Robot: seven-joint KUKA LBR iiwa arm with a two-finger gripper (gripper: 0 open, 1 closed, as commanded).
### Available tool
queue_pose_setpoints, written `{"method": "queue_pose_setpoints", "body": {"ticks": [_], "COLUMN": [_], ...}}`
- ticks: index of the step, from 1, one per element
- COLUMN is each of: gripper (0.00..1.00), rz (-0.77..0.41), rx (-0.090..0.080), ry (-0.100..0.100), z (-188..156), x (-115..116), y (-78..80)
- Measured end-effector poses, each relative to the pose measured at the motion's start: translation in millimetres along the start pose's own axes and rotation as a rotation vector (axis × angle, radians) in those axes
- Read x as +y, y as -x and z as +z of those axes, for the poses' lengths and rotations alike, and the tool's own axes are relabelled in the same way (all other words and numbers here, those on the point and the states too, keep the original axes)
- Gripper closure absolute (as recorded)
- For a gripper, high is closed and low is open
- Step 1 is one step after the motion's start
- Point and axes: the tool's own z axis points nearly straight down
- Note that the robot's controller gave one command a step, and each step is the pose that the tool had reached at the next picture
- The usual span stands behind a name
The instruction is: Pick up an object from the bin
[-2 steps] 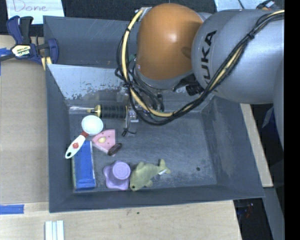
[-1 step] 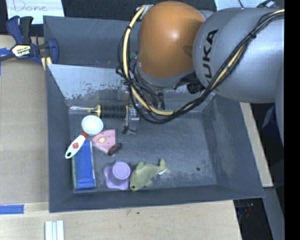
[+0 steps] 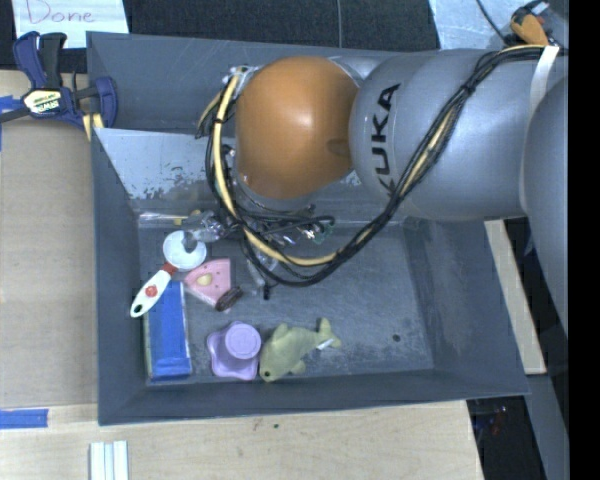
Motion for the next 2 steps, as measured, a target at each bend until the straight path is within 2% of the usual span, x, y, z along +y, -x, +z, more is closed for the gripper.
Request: {"method": "queue_pose_setpoints", "body": {"ticks": [1, 2], "gripper": [0.00, 0.00], "rz": [0.079, -0.690], "rx": [-0.003, -0.004], "ry": [-0.001, 0.002], "z": [6, 26], "x": [-15, 15], "y": [20.6, 64.9]}}
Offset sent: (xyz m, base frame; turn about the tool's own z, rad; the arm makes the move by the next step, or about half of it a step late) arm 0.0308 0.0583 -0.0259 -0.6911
